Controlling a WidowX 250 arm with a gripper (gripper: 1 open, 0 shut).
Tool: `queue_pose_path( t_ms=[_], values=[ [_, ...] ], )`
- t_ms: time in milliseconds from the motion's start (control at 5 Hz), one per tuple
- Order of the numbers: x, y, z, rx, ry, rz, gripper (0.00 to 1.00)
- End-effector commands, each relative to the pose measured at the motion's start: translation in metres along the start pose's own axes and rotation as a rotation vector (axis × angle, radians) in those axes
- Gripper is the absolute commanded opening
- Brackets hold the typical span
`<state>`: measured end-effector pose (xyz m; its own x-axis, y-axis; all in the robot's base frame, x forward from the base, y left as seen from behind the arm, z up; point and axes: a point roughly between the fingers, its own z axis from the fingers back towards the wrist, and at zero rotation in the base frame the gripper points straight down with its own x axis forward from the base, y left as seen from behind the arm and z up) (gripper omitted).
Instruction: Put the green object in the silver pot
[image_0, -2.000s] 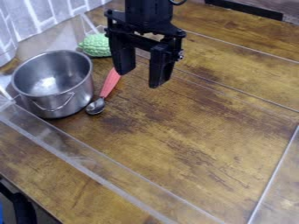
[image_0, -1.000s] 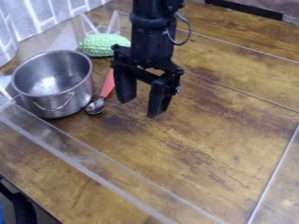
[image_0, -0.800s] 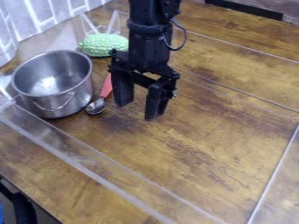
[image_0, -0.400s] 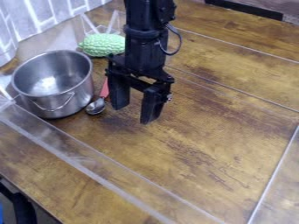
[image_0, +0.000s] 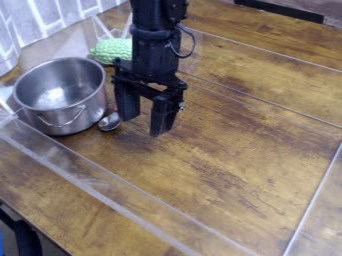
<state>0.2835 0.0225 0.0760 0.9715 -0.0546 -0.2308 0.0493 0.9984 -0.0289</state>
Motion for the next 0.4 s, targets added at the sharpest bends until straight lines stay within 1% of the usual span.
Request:
queue_pose_path(
  t_ms=[0, 200],
  values=[
    [0.0015, 0.0165, 0.0315, -0.003, -0.105, 0.023, 1.00],
    [0.0004, 0.0216, 0.0366, -0.006, -0.125, 0.024, 1.00]
  ],
)
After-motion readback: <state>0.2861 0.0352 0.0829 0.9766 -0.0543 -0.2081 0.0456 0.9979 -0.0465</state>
